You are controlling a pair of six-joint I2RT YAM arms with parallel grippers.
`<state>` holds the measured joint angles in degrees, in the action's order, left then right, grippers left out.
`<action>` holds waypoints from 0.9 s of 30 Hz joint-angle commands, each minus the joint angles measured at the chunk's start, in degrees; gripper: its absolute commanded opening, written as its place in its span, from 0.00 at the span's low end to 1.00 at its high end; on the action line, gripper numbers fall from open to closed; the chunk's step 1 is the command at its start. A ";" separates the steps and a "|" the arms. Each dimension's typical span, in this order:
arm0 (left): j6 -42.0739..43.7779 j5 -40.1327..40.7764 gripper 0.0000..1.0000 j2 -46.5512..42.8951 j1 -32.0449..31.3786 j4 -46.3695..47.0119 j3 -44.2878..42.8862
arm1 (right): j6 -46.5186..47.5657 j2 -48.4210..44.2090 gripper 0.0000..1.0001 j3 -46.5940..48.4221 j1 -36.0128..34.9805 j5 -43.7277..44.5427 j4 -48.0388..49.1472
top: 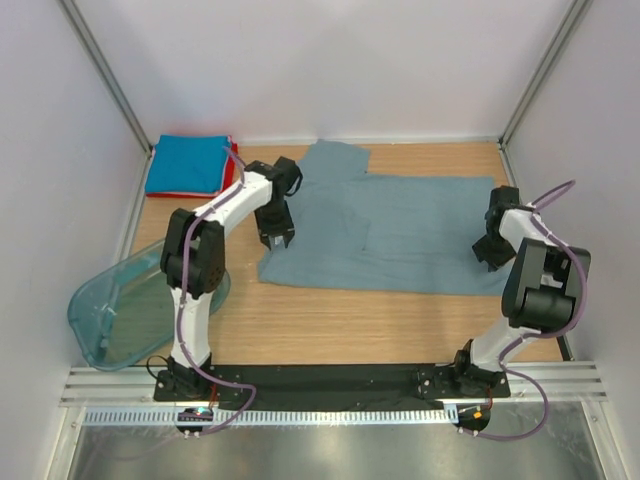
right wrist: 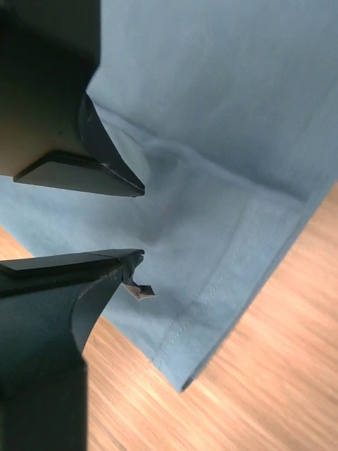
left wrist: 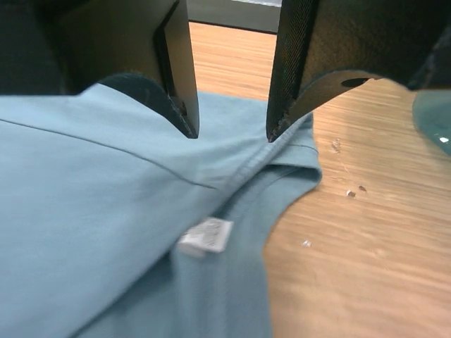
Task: Fold and stack the t-shirts
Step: Fold the tshirt
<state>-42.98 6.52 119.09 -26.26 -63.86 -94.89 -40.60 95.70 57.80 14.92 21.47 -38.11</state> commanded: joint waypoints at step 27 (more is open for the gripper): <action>-1.57 -16.09 0.48 19.42 13.69 32.22 -40.63 | 10.28 20.22 0.63 48.47 -0.59 -35.61 4.09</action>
<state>-45.60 -5.69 135.00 -14.04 -33.65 -131.83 -31.55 116.03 105.10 14.41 -8.84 -39.09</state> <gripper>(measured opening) 0.483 0.628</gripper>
